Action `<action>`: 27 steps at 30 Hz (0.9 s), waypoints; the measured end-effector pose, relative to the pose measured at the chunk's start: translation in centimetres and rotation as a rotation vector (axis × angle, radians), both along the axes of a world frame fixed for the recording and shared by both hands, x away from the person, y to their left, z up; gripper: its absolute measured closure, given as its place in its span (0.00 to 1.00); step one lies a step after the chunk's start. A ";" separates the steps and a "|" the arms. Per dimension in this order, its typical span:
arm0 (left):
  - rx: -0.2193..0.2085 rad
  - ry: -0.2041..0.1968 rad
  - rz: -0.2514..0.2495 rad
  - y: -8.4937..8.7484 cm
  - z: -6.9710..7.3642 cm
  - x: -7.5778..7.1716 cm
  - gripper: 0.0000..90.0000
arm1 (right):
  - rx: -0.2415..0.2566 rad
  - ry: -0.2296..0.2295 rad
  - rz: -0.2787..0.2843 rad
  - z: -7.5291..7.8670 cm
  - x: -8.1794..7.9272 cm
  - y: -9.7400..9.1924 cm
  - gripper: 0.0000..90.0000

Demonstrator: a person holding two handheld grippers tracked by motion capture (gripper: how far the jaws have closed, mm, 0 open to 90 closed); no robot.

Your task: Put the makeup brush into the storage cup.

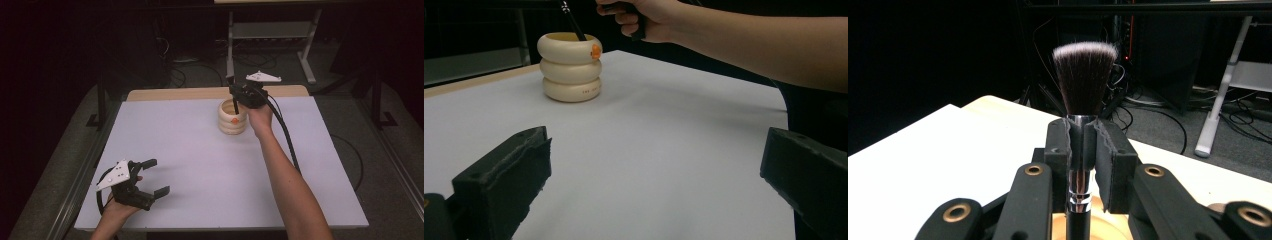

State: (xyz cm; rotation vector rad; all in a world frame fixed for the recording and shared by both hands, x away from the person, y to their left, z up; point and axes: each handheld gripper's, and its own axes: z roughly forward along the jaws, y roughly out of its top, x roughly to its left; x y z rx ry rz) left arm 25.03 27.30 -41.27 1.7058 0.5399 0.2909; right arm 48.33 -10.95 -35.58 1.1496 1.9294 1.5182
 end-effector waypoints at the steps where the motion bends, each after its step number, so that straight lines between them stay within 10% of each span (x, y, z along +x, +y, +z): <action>1: -0.002 -0.001 0.000 0.0 0.0 0.0 0.00 | -0.003 0.003 0.001 -0.1 0.0 0.0 0.85; 10: 0.000 -0.002 -0.001 0.0 0.0 0.0 0.00 | -0.034 0.024 0.010 -0.9 0.0 0.0 0.84; 15: 0.001 -0.002 -0.002 0.0 0.0 0.0 0.00 | -0.024 0.048 0.027 -1.1 -0.1 0.1 0.56; 27: -0.003 0.005 0.001 -0.1 0.0 0.0 0.00 | -0.043 0.076 0.033 -0.8 -0.3 -0.2 0.33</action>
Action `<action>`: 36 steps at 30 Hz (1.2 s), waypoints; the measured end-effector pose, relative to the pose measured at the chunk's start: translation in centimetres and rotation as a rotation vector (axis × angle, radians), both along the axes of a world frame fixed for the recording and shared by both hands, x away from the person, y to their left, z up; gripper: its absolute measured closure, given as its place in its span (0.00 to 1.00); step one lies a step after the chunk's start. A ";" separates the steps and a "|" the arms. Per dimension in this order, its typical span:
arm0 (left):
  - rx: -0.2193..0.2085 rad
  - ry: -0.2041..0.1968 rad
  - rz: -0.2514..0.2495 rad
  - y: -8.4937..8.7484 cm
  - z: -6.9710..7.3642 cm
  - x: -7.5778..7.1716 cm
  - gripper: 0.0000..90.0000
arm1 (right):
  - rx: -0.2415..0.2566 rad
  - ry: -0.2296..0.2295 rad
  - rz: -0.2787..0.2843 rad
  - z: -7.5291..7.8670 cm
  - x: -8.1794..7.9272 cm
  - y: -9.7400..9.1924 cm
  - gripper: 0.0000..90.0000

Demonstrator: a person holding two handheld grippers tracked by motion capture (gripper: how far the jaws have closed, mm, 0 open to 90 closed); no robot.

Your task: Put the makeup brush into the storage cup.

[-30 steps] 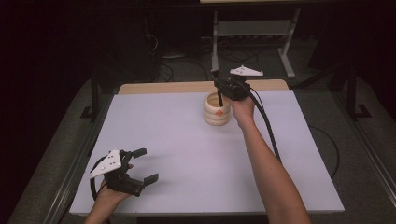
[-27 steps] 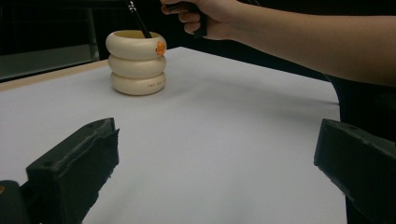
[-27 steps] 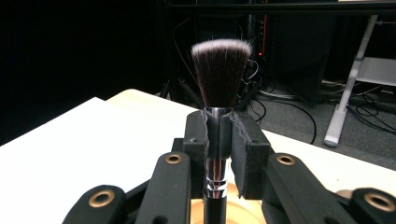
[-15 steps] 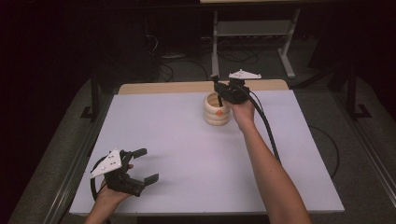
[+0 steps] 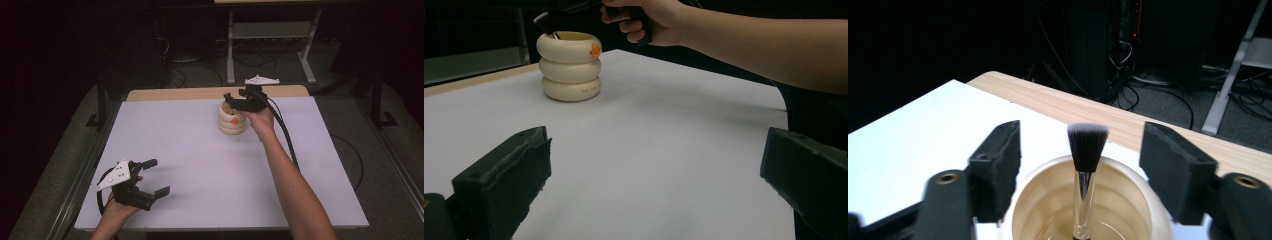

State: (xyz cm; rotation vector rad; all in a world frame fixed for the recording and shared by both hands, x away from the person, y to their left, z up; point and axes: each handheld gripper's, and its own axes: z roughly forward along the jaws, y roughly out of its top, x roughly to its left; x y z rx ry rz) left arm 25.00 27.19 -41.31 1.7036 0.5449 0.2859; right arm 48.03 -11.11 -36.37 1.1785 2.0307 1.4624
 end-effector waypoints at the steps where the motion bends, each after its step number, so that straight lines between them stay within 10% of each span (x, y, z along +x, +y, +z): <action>1: 0.000 0.001 0.000 0.0 0.0 0.0 0.00 | 0.007 0.003 0.003 0.0 0.0 -0.1 0.28; 15: 0.003 0.006 0.003 -0.2 0.0 0.1 0.00 | -0.062 0.003 -0.010 0.7 -0.6 -0.3 0.00; 36: 0.007 0.004 -0.006 -0.2 -0.1 0.2 0.00 | -0.090 -0.001 0.004 1.3 -2.8 -1.2 0.00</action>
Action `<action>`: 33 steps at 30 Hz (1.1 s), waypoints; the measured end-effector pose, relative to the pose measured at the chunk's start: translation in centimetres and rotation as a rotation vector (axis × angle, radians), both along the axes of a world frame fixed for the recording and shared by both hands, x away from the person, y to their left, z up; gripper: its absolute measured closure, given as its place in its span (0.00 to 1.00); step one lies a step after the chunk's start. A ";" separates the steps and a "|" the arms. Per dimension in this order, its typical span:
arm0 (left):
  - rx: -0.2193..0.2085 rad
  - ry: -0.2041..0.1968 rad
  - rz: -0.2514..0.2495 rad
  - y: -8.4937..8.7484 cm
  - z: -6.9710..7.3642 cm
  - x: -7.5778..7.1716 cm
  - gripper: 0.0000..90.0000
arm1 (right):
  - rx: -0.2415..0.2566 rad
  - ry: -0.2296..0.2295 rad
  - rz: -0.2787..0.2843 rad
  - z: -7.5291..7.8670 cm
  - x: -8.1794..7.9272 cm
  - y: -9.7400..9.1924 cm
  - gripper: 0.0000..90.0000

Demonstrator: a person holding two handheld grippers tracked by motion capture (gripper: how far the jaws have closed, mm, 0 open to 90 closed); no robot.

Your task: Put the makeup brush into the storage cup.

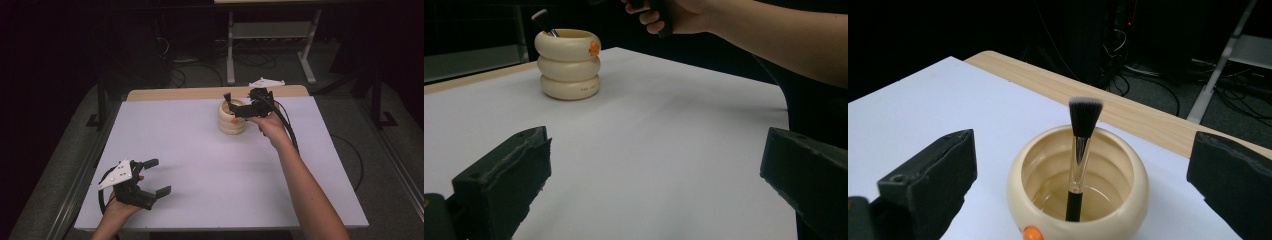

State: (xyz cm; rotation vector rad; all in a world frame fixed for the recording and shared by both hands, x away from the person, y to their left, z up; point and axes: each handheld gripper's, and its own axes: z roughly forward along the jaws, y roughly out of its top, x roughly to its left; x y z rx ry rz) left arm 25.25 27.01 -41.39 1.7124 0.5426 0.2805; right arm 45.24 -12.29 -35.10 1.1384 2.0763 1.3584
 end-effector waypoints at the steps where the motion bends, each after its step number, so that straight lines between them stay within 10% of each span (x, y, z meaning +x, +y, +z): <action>1: 0.000 0.002 0.001 0.0 0.0 0.0 0.00 | 0.003 -0.004 0.003 0.0 -0.1 -0.1 0.00; 33: -0.004 0.001 0.009 0.2 0.0 0.0 0.00 | 0.046 -0.042 0.027 -1.4 -5.0 -3.2 0.00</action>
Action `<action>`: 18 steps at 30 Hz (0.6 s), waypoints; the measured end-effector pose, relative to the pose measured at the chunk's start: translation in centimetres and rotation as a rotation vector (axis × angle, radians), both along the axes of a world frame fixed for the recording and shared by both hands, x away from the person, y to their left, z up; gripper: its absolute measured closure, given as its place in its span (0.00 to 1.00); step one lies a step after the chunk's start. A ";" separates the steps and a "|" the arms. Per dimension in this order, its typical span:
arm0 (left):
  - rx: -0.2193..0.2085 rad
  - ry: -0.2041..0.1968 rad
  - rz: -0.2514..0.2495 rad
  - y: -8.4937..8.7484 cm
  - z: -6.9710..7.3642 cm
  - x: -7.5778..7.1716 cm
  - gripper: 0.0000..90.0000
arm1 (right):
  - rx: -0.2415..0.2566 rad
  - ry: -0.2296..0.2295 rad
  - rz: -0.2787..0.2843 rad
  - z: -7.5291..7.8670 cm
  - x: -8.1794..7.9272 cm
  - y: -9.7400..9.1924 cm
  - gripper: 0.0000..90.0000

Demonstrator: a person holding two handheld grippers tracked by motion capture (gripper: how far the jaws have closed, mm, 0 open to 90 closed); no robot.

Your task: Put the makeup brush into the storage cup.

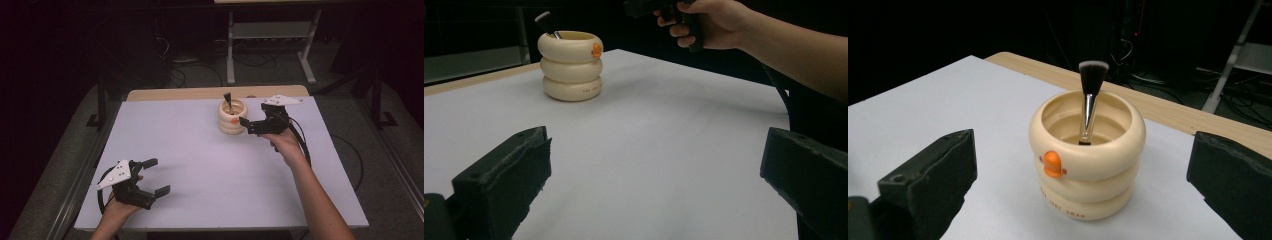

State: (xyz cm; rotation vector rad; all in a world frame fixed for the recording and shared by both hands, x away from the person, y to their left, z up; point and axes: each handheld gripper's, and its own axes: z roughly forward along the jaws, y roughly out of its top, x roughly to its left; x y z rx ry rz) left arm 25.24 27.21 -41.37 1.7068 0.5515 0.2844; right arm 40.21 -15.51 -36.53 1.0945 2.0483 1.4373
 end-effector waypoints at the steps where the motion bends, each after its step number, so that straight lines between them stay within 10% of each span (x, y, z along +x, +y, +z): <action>1: 0.000 0.001 0.001 0.0 0.0 0.0 0.00 | 0.002 -0.005 0.002 0.0 -0.2 -0.1 0.00; 18: -0.005 0.005 0.005 0.1 0.0 -0.1 0.00 | 0.030 -0.018 -0.012 -1.4 -2.8 -1.8 0.00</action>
